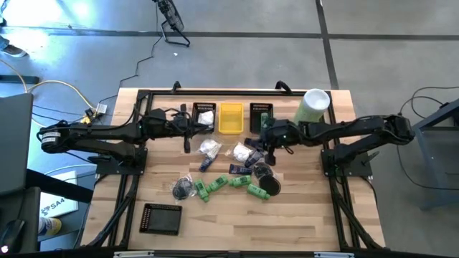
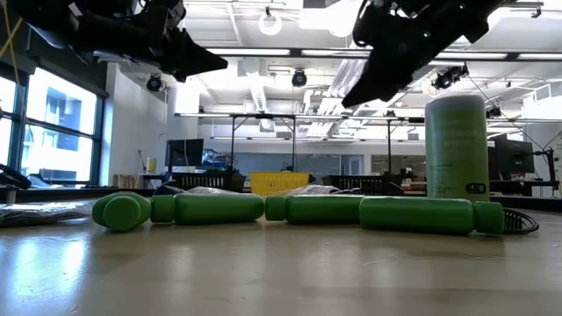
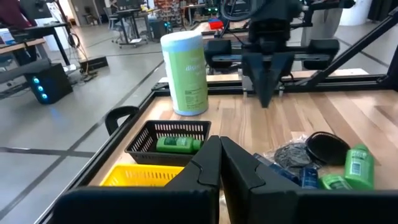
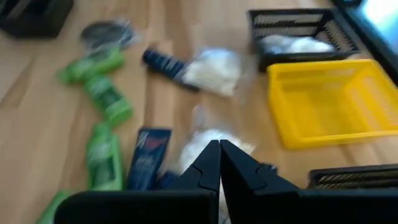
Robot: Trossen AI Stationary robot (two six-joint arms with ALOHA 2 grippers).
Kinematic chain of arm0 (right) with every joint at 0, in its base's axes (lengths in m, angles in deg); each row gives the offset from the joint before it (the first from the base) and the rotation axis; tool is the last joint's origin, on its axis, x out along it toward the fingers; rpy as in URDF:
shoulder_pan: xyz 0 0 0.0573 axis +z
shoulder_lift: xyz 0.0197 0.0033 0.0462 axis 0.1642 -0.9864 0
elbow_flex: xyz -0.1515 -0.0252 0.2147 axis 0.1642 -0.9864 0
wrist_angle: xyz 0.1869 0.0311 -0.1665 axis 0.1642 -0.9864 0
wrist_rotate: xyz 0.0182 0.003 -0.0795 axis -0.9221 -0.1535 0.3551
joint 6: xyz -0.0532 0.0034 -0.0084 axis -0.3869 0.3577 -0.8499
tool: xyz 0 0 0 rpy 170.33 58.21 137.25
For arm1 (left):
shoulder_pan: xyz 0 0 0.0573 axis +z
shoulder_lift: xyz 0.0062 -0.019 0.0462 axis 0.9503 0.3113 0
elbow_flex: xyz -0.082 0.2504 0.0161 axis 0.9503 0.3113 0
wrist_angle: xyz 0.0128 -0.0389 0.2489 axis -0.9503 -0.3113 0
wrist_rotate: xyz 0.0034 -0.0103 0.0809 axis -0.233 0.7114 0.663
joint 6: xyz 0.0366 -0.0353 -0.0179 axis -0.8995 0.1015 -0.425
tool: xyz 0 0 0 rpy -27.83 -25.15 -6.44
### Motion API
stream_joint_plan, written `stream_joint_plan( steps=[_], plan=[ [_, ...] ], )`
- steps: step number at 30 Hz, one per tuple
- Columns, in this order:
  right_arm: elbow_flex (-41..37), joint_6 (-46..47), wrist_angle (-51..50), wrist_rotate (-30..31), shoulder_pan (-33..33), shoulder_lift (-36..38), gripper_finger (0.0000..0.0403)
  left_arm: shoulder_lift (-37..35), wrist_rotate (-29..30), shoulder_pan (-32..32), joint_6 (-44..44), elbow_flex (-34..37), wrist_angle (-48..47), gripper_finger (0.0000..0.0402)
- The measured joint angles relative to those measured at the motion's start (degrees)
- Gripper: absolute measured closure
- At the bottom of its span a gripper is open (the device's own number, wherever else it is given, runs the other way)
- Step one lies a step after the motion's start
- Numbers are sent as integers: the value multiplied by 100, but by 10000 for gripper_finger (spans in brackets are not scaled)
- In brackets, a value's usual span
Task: Pick & Place Travel size toiletries
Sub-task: Put the blue shave cream bottle into the yellow bin
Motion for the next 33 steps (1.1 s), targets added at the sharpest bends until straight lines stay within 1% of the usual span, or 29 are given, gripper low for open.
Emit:
stream_joint_plan(
  steps=[4,8,11,13,15,19,24,28,30,33],
  plan=[
    [-2,-307,-246,-283,14,0,401,4,0,0,-1,-1,-75,401],
    [-2,-328,-190,-662,25,-32,401,4,2,0,24,-2,-84,401],
    [0,-328,-119,-1019,126,-247,401,4,3,0,26,-2,-94,401],
    [-4,-330,-36,-1114,228,-465,401,4,4,0,26,-2,-100,401],
    [-2,-375,196,-1044,351,-732,401,6,4,0,28,-2,-100,401],
    [-10,-755,523,-630,502,-1094,401,6,7,0,28,-4,-102,401],
    [-2,-842,905,-594,525,-1478,401,8,9,0,31,-9,-102,401],
    [-3,-963,937,-440,538,-1833,399,8,9,0,42,-11,-106,401],
    [-4,-990,917,-360,536,-1998,390,8,9,0,46,-11,-106,401],
    [-4,-988,921,-353,536,-2140,356,8,7,0,46,-11,-111,401]
  ],
)
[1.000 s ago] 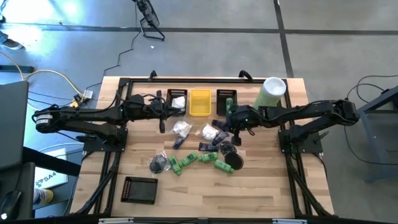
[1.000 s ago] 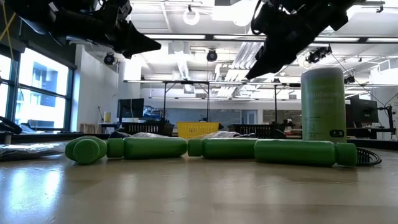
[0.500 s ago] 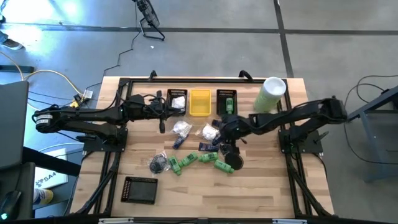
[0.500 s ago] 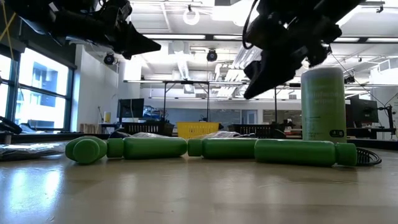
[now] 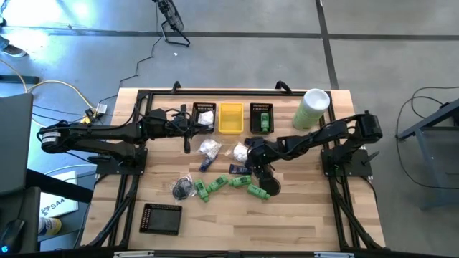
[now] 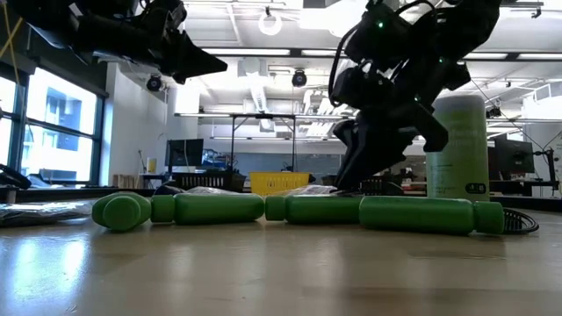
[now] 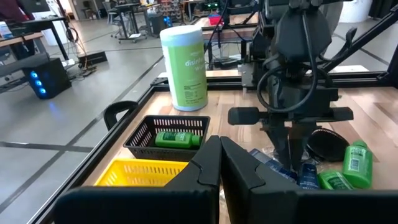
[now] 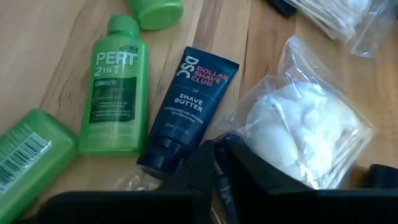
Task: Pick & Place Travel size toiletries
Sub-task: Put the blue shave cream bottle into the yellow bin
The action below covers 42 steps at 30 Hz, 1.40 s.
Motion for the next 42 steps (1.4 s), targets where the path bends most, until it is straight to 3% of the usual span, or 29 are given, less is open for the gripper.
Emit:
stream_joint_plan(
  steps=[8,12,17,25,42],
  plan=[
    [0,-79,-85,209,-8,38,217,0,2,0,0,0,-131,401],
    [2,-312,-559,5,-135,44,183,0,2,0,0,0,-219,401],
    [-2,-384,-600,20,-341,-18,185,0,1,0,0,0,-295,401],
    [4,-521,-604,-478,-638,-15,195,0,2,0,-2,0,-322,401],
    [14,-494,-759,-708,-693,-376,200,0,1,0,-3,0,-442,401]
  ],
)
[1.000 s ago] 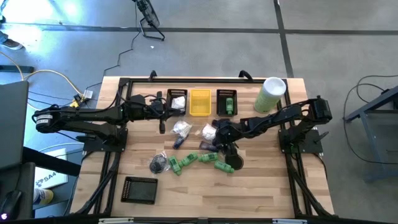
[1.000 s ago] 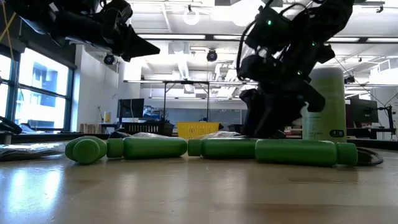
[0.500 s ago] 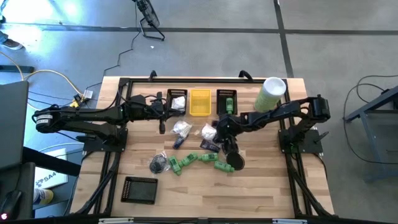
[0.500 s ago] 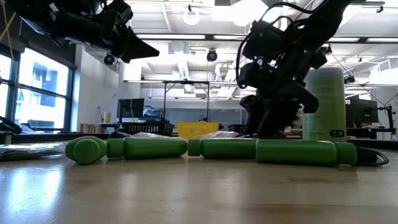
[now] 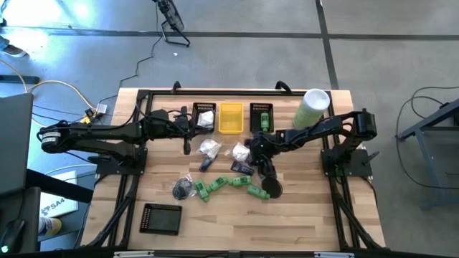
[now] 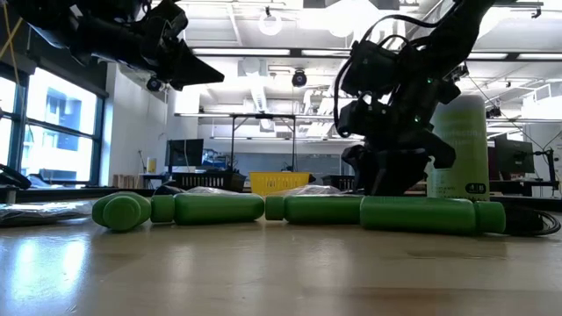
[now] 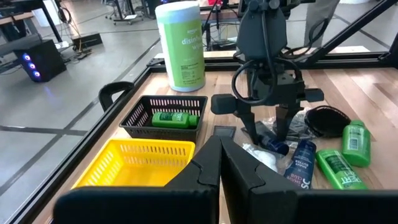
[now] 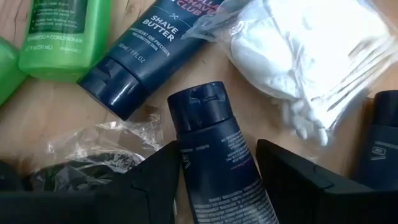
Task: Pick & Place Travel size toiletries
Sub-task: Put the blue shave cream bottle into the yellow bin
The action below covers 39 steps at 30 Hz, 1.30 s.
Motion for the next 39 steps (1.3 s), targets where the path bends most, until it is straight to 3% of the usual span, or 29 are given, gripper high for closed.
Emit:
stream_joint_plan(
  steps=[20,32,39],
  plan=[
    [-8,0,65,-53,4,33,288,0,-1,0,-1,0,2,401],
    [-31,17,58,-59,9,160,293,0,-1,0,-1,2,2,401],
    [-30,20,86,-45,9,777,293,0,1,2,-3,2,-22,401]
  ],
)
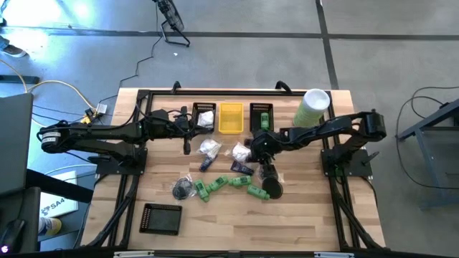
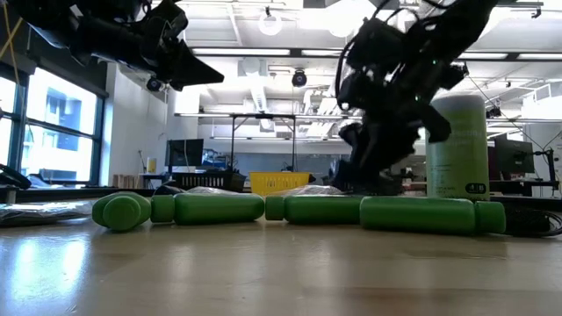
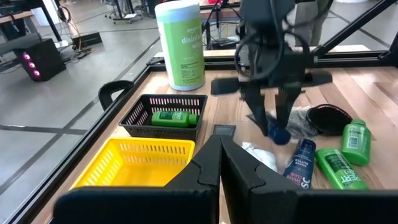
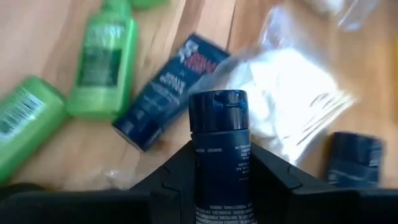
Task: Pick & Place Travel size toiletries
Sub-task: Put the blue shave cream bottle into the yellow bin
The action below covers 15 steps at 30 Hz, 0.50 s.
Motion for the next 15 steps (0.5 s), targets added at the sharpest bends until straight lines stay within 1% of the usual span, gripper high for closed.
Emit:
stream_joint_plan(
  steps=[5,9,15],
  plan=[
    [2,131,283,109,9,440,293,0,0,-2,2,2,-1,401],
    [7,222,705,544,10,624,293,0,0,-2,0,2,-1,401],
    [13,569,1856,966,9,639,293,0,0,-2,0,2,-20,401]
  ],
)
